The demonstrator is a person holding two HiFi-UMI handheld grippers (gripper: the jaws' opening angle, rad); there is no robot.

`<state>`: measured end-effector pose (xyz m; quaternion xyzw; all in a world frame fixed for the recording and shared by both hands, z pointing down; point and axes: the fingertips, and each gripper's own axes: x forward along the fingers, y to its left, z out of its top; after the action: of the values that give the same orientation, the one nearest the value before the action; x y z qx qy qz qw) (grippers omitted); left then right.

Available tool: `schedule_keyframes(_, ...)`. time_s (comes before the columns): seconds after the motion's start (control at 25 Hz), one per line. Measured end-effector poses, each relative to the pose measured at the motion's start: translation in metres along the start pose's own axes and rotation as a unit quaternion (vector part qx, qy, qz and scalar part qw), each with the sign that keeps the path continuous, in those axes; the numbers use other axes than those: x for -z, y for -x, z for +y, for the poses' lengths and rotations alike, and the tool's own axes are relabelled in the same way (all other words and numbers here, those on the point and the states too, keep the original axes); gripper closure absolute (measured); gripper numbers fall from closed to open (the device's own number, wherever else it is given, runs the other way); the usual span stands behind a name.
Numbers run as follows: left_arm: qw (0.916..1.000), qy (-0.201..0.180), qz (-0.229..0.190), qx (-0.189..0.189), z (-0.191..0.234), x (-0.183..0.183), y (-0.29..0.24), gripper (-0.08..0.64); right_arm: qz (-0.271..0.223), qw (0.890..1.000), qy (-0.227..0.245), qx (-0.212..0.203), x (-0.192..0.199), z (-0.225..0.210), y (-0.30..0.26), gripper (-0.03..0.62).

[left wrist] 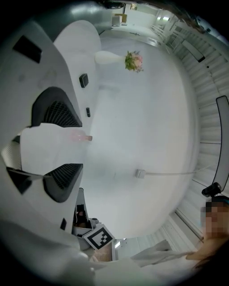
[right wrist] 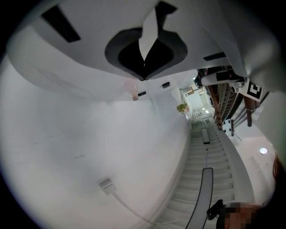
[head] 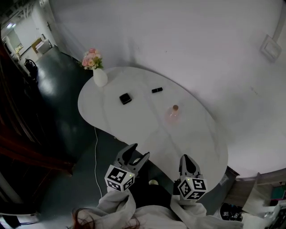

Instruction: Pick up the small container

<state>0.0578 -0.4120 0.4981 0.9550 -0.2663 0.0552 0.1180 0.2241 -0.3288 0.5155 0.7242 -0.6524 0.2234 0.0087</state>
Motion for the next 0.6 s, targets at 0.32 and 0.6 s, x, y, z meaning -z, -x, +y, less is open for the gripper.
schedule_keyframes(0.32, 0.9978, -0.017, 0.024, 0.060, 0.013, -0.011, -0.052, 0.307, -0.013, 0.998, -0.026, 0.060, -0.015, -0.022, -0.018, 0.543)
schedule_keyframes(0.6, 0.9932, -0.021, 0.051, 0.103, 0.034, -0.017, -0.099, 0.306, -0.003, 0.993, -0.045, 0.104, -0.018, -0.034, -0.043, 0.543)
